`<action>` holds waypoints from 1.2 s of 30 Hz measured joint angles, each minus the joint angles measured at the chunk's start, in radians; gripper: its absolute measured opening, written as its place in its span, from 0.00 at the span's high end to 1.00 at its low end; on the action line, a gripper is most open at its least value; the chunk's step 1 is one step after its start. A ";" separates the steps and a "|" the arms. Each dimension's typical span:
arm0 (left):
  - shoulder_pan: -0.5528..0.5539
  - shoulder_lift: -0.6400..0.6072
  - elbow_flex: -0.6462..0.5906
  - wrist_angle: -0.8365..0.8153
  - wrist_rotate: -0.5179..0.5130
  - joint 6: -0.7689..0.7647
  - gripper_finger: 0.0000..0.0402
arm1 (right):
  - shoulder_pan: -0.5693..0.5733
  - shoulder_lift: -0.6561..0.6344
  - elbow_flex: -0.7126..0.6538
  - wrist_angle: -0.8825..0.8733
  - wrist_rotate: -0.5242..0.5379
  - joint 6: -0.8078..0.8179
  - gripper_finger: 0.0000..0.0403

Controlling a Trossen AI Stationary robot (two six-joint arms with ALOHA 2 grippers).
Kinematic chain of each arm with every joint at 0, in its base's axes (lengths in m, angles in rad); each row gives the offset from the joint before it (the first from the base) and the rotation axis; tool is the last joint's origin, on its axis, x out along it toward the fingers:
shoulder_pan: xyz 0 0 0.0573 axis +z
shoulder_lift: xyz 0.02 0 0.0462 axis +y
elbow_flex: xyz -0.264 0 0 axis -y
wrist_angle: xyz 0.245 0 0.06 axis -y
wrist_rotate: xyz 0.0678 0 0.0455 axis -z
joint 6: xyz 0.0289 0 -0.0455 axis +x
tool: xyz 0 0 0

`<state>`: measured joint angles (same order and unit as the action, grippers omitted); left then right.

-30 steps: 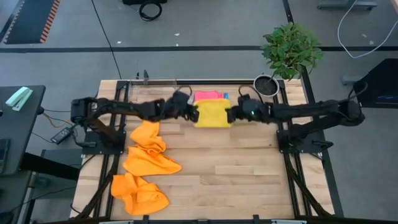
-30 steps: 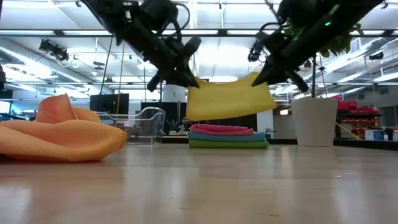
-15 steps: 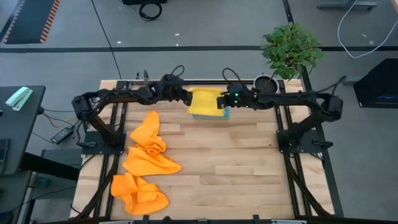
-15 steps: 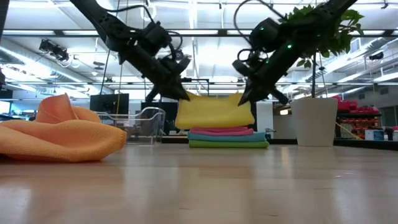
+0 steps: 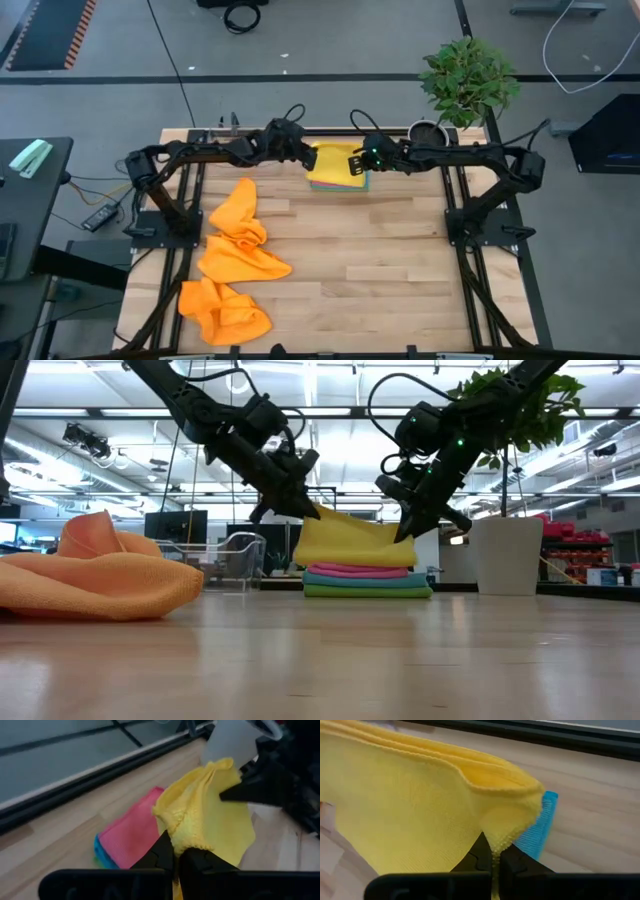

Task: Fold microfiber towels
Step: Stack the folded yellow towel on the pink towel

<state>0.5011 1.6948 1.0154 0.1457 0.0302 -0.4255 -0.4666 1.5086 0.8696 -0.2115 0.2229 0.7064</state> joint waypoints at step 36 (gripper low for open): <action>-0.124 0.290 0.334 -0.436 -0.070 0.256 0.71 | -0.085 0.022 -0.002 0.018 -0.035 -0.140 0.64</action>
<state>0.3771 1.9847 1.3499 -0.2905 -0.0397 -0.1698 -0.5520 1.5304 0.8680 -0.1936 0.1875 0.5662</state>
